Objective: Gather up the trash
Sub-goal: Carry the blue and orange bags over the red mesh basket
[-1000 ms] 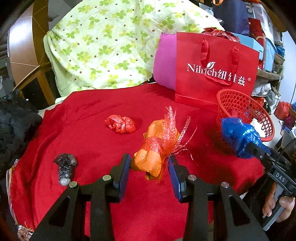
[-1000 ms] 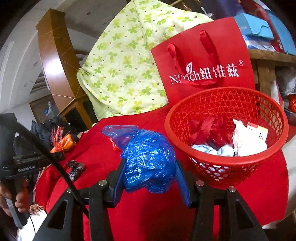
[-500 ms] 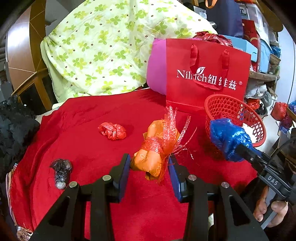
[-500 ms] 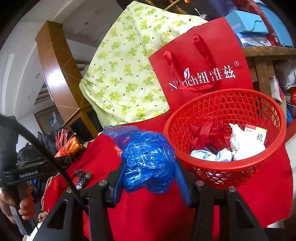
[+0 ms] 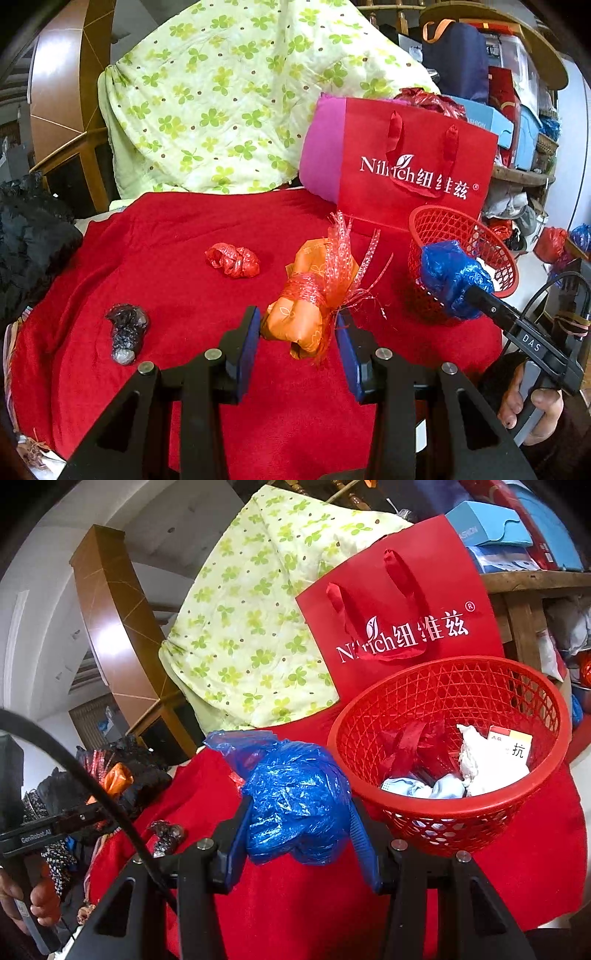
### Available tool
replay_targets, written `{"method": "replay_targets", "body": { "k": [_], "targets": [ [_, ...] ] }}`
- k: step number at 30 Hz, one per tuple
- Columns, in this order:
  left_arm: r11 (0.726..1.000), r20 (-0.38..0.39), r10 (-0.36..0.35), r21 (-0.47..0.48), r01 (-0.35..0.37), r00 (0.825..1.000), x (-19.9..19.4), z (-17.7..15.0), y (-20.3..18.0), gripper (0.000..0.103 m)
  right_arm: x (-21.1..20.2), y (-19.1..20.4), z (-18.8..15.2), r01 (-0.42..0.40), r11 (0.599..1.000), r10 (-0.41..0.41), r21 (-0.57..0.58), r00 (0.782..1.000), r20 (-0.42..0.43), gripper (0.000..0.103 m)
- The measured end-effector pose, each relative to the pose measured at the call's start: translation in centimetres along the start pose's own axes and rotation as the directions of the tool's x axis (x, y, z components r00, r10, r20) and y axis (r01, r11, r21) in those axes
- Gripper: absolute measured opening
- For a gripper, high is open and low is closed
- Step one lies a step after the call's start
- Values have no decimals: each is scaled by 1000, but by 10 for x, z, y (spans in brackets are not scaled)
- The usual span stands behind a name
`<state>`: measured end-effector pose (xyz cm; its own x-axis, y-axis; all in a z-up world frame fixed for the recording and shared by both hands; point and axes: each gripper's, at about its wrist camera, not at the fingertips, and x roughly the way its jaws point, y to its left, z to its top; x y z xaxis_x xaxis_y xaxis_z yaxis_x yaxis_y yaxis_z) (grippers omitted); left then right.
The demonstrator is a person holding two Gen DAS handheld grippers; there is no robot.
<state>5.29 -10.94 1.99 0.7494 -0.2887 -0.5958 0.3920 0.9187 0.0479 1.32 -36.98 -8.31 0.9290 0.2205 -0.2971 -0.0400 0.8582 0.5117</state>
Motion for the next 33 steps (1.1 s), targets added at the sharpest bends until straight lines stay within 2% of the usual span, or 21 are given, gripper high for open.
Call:
{"method": "replay_targets", "body": {
  "k": [8,14,18,23,33],
  "targets": [
    [999,8,-11,42,11,1000,5,-11,-11,43,-16,-11,1,-30,998,27,55,998,48,53],
    [998,24,-13,59,12,1000,6,-6,-22,43,-26,-8,2,-99,993,94,60,992,83,53],
    [996,62,11,89,-17,998,1,1,-30,43,-30,2,1,-141,990,139,24,986,92,53],
    [991,90,36,125,-47,995,1,6,-40,43,-32,11,-3,-156,988,156,-15,984,91,53],
    [985,91,52,157,-66,994,14,15,-51,43,-38,6,9,-199,978,192,59,976,104,53]
  ]
}}
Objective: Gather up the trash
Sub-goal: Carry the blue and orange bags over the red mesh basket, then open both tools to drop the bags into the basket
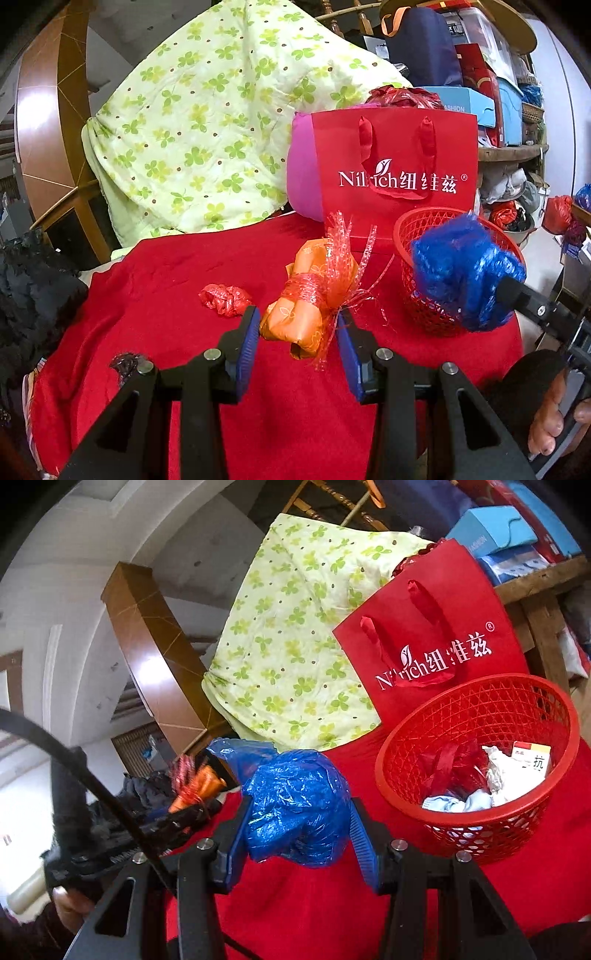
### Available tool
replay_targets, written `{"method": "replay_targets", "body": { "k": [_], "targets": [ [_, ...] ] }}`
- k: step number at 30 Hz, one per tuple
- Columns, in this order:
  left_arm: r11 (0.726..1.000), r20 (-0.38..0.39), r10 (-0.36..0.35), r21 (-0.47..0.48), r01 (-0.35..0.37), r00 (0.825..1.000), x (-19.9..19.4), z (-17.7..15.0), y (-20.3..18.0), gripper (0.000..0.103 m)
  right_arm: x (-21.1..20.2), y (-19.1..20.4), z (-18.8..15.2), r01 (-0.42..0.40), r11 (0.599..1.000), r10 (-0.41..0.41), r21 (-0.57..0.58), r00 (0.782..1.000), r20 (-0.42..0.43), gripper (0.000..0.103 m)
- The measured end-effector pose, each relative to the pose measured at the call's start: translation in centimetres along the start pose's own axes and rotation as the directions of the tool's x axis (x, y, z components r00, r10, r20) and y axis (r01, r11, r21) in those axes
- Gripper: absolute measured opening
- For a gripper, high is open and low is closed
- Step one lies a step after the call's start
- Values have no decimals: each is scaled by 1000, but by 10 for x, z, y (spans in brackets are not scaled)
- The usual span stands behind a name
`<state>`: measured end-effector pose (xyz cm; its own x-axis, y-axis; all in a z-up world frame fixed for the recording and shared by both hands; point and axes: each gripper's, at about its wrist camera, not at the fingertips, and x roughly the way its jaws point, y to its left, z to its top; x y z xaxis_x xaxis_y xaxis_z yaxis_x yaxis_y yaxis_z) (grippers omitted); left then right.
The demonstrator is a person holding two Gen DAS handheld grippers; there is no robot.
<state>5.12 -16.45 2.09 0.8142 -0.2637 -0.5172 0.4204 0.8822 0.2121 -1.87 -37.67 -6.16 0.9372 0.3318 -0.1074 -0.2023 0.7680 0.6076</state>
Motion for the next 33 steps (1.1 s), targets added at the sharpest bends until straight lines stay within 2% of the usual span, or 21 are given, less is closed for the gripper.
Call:
{"method": "replay_targets", "body": {
  "k": [10,14,17,22,25,30,33],
  "targets": [
    [998,34,-51,28,50,998,12,28,-21,43,-8,-9,53,63,998,-59,-25,991,123,53],
    [994,48,-103,46,101,994,19,42,-37,43,-12,-26,72,123,992,-119,-8,973,198,53],
    [984,42,-172,53,170,984,27,51,-52,44,-13,-44,76,169,985,-171,27,959,228,53],
    [959,30,-274,77,271,961,44,62,-81,44,-17,-90,76,237,958,-267,158,941,207,53],
    [947,12,-312,80,310,950,59,67,-99,45,-24,-100,78,257,951,-291,173,932,217,53],
    [922,-61,-382,48,385,922,91,70,-125,45,-21,-116,78,274,940,-311,204,932,184,54],
    [920,-99,-382,53,388,919,108,68,-142,48,-15,-122,78,300,929,-338,216,926,169,57]
  ]
}}
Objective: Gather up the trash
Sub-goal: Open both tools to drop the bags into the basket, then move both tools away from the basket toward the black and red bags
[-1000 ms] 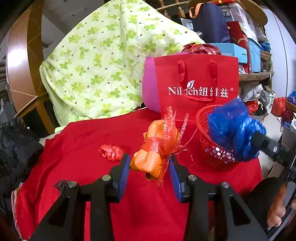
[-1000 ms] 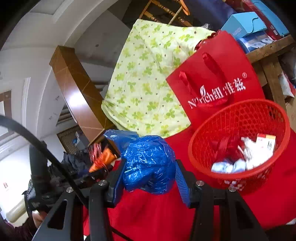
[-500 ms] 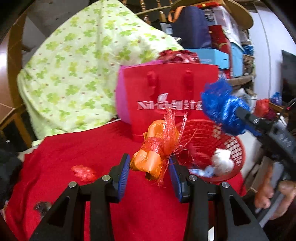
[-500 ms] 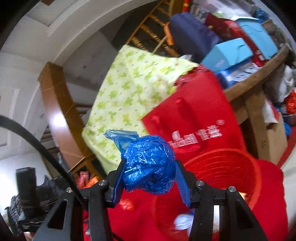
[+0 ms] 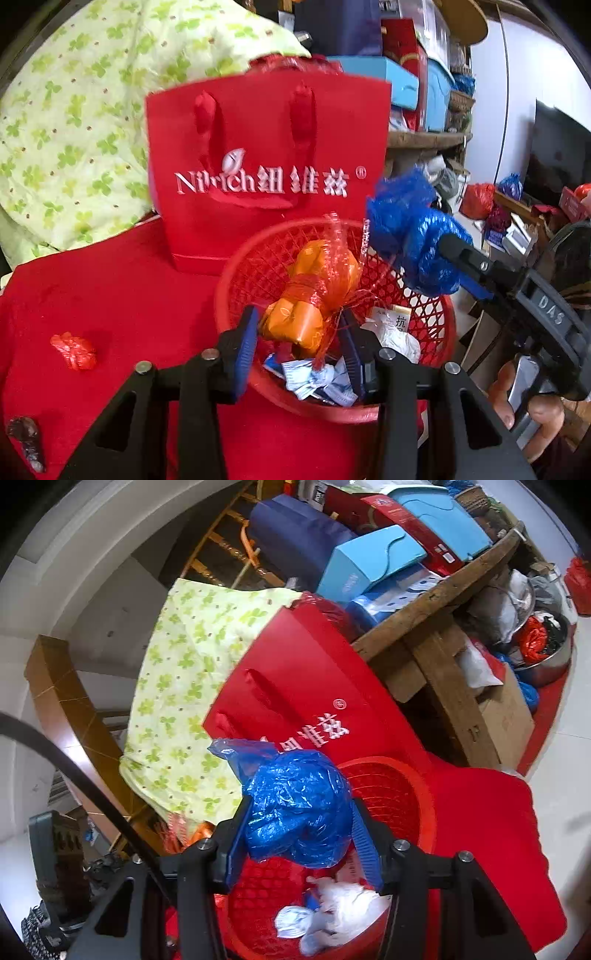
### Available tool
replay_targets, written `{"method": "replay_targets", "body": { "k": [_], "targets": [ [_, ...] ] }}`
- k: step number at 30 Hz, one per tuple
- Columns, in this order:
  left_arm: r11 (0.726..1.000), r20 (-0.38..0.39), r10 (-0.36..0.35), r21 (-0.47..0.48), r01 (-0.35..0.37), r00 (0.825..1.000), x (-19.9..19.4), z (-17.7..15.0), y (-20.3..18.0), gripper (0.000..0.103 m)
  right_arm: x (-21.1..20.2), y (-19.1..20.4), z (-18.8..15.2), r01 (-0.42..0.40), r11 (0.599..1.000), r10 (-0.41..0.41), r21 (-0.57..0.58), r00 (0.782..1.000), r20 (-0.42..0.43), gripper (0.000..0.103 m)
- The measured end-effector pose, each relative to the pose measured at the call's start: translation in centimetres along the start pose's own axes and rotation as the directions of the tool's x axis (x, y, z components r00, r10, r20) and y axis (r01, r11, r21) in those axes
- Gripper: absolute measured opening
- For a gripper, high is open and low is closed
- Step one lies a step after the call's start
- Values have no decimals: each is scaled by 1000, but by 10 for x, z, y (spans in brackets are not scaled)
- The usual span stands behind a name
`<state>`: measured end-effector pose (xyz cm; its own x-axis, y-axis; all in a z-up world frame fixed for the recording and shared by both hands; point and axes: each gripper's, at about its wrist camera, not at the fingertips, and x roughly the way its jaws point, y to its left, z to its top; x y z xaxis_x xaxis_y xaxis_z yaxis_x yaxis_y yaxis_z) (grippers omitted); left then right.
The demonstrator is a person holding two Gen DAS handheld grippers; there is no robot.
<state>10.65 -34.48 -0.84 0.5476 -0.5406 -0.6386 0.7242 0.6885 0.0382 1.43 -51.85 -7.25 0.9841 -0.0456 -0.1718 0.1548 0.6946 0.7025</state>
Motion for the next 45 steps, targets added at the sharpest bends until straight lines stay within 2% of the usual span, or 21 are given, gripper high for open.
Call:
{"method": "replay_targets", "body": {
  "k": [2,5,13,18,25,34,45],
  "targets": [
    [1000,-24,3,11,-2,1000,11,-2,-5,50,5,-6,-1,13,1000,-12,8,1000,-24,58],
    [1000,-43,12,20,-12,999,18,-7,-7,65,16,-13,-2,26,999,-24,31,997,-68,68],
    [996,-20,83,19,-83,996,1,-20,6,66,14,-5,-5,34,999,-35,-21,998,-55,68],
    [985,2,172,19,-172,985,-20,-28,21,68,16,14,-12,38,993,-43,-113,998,-45,68],
    [969,16,248,-20,-247,969,-46,-40,44,69,20,38,-22,29,979,-36,-202,999,-32,68],
    [950,27,309,-54,-307,951,-72,-53,65,70,24,55,-30,35,967,-37,-252,999,-3,68],
    [921,-17,375,-108,-374,927,-87,-77,98,71,27,91,-46,0,939,7,-344,1000,18,68]
  ]
}}
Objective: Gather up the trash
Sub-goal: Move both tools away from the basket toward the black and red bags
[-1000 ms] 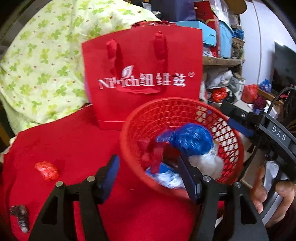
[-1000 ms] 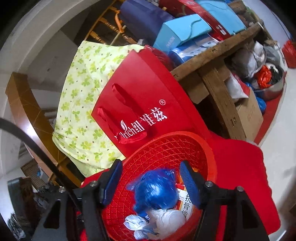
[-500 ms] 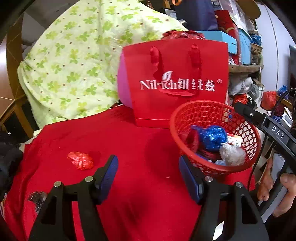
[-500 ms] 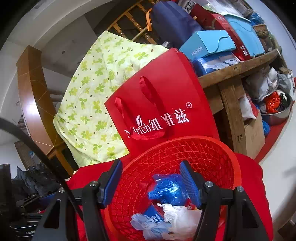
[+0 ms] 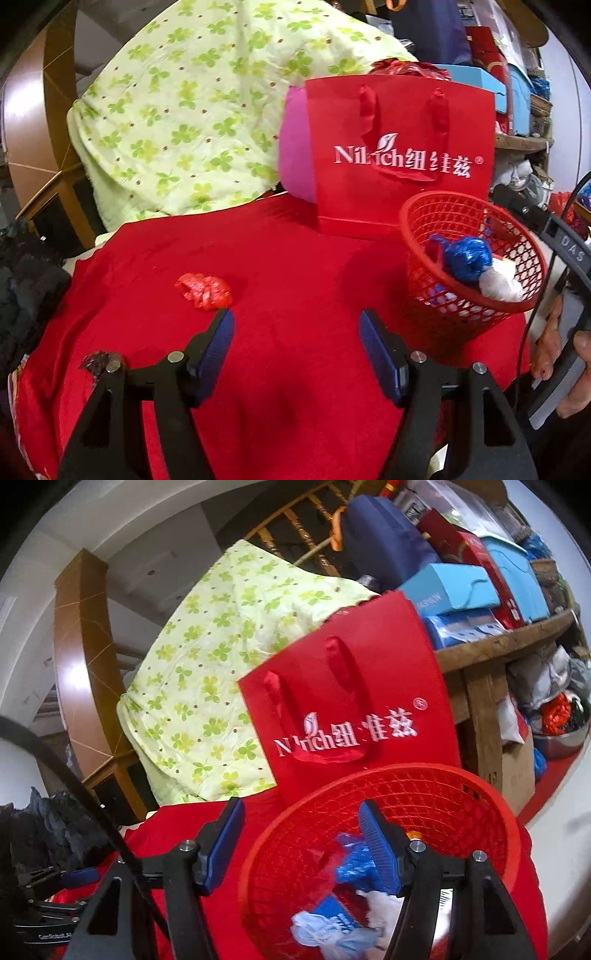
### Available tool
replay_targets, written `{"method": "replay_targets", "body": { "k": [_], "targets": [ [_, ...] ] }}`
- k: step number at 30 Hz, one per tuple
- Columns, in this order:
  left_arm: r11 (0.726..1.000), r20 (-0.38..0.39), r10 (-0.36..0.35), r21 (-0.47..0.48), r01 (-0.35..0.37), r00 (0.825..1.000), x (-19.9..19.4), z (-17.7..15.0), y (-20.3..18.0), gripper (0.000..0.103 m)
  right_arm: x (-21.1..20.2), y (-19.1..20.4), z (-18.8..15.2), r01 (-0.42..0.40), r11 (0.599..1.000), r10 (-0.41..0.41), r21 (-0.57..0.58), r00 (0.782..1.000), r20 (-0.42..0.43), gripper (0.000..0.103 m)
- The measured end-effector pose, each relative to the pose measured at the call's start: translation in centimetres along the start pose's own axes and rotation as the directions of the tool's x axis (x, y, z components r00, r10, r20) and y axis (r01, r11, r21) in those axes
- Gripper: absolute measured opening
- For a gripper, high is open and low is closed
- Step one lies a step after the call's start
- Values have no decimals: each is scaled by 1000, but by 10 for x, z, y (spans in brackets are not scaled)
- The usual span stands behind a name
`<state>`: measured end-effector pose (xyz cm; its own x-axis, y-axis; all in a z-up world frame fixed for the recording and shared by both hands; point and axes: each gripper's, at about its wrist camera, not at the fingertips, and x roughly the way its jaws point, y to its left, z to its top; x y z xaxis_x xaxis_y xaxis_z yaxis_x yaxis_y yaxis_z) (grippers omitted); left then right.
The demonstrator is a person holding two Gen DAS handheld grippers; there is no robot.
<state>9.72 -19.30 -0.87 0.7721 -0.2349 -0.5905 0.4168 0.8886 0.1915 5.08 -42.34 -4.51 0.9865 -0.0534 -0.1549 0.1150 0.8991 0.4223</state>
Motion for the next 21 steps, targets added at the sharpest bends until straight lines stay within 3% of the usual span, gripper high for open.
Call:
{"method": "replay_targets", "body": {
  "k": [9,14,21],
  "targets": [
    [997,-79,45,-61,-50,996,14,-30,36,71,-11,75,-10,-128,976,137,-175,989,45,68],
    [988,-147,75,-121,-93,986,23,-55,66,71,1,116,-30,-210,941,203,-265,978,-53,69],
    [963,-215,126,-210,-172,968,27,-90,111,71,37,143,-56,-255,923,193,-290,955,-224,69]
  ]
}}
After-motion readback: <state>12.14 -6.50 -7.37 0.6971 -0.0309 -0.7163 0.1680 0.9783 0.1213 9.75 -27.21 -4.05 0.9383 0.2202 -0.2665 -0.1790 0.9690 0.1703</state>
